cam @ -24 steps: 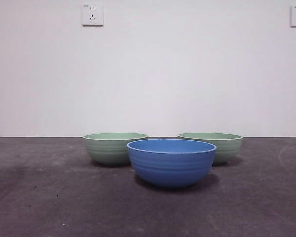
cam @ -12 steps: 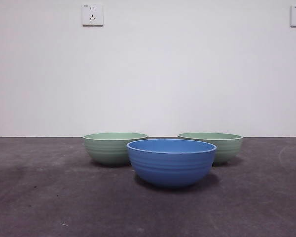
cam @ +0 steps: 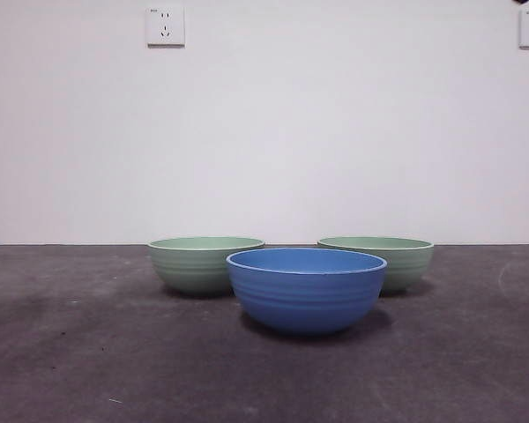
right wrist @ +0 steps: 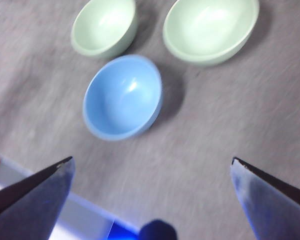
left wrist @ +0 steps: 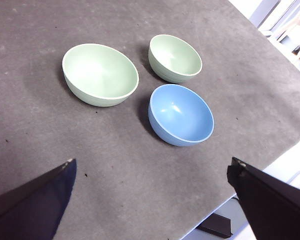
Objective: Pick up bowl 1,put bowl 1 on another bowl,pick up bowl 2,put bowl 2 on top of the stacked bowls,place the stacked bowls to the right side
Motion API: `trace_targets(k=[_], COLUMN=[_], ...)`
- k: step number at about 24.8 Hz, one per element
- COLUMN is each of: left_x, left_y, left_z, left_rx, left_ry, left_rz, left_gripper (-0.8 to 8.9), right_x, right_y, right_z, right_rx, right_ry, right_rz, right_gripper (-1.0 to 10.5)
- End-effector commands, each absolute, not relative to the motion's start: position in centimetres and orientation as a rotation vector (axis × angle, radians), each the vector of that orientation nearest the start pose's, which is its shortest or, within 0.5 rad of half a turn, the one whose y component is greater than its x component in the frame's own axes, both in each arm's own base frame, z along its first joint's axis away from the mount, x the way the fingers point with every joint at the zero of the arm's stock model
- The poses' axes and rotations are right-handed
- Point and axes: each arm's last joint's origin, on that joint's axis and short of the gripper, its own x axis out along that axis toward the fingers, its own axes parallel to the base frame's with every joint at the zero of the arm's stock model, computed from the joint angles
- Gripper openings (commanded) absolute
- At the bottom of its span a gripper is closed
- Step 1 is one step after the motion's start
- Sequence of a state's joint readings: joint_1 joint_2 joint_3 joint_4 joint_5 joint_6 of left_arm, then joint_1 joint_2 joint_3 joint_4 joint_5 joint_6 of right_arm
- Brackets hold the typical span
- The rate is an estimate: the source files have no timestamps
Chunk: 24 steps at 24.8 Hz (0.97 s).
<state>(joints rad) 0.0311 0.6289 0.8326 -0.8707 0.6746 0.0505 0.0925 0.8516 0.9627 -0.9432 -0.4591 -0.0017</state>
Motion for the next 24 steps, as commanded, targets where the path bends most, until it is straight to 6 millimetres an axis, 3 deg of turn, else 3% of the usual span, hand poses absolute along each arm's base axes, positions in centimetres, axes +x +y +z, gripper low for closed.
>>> trace_targets(k=[1, 6, 16, 24], left_x=[10.6, 10.6, 10.6, 10.6], left_y=[-1.5, -1.5, -1.5, -1.5], left_z=[31.1, 31.1, 31.1, 31.1], left_rx=[-0.192, -0.191, -0.191, -0.191], left_ry=[0.619, 0.618, 0.618, 0.618], left_rz=[-0.642, -0.643, -0.643, -0.642], left_gripper=[6.47, 6.47, 6.47, 6.47], right_x=[15.8, 19.3, 27.2, 32.5], right_y=[2.7, 3.0, 3.7, 4.4], right_z=[32.1, 31.0, 26.4, 25.1], right_rx=[0.198, 0.249, 0.286, 0.247], right_ry=[0.802, 0.807, 0.878, 0.932], right_rz=[0.471, 0.426, 0.342, 0.268], right_gripper=[5.3, 5.3, 5.3, 5.2])
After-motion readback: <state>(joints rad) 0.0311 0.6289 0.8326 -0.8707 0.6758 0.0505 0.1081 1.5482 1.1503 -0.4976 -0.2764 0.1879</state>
